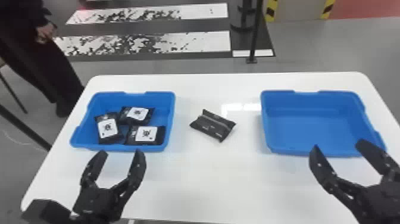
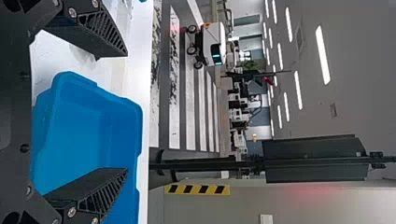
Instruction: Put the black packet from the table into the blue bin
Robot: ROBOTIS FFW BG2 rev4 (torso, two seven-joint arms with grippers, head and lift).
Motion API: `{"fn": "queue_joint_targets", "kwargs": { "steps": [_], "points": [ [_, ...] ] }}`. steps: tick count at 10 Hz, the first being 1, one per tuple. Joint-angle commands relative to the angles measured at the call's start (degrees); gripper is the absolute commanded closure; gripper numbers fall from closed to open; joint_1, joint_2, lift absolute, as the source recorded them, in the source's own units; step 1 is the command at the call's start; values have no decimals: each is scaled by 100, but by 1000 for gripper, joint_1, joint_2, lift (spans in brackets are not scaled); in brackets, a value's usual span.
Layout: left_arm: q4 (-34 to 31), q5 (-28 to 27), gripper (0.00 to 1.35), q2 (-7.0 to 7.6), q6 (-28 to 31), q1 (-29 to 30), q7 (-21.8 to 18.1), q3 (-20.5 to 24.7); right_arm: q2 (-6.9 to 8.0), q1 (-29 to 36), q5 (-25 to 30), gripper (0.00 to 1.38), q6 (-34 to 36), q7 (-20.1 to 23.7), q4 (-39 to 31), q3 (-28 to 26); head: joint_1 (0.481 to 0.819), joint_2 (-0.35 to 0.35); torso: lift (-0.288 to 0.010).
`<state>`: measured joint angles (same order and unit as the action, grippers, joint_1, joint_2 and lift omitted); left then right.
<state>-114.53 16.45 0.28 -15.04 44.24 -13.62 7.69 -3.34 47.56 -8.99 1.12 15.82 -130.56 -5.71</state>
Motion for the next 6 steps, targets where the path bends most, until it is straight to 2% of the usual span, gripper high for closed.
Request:
{"fn": "queue_joint_targets", "kwargs": {
  "steps": [1, 6],
  "points": [
    [0, 0, 157, 8, -15, 5, 0, -4, 0, 11, -4, 139, 0, 9, -1, 0, 695, 92, -110],
    [0, 12, 157, 34, -15, 5, 0, -50, 0, 11, -4, 139, 0, 0, -1, 0, 695, 90, -110]
  ]
}}
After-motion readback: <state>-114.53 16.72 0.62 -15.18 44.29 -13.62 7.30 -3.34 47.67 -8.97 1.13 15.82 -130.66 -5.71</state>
